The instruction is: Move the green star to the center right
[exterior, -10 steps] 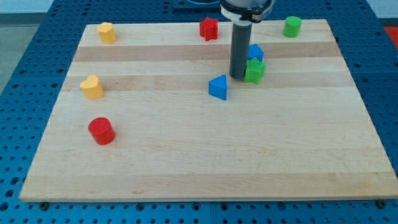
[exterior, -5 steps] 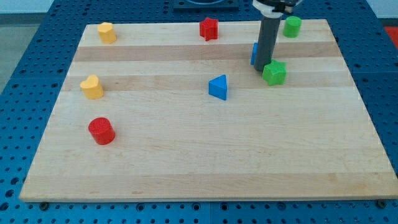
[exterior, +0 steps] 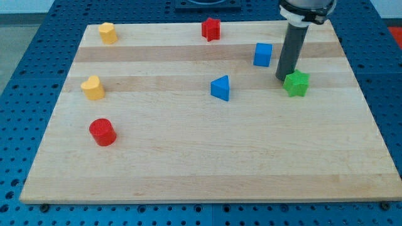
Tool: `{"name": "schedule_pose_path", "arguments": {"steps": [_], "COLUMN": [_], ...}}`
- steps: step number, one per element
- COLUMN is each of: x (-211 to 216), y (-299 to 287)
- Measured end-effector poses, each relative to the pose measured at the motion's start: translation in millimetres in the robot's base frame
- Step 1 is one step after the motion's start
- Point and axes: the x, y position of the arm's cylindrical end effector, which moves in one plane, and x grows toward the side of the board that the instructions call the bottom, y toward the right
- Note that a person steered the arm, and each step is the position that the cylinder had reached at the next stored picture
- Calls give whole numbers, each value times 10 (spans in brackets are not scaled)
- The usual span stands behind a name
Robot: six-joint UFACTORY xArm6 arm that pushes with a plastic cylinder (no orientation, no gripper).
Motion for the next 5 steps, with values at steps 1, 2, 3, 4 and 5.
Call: {"name": "schedule_pose_path", "arguments": {"steps": [1, 2, 3, 4, 5], "x": [31, 199, 334, 470, 653], "y": [-27, -27, -104, -274, -391]}}
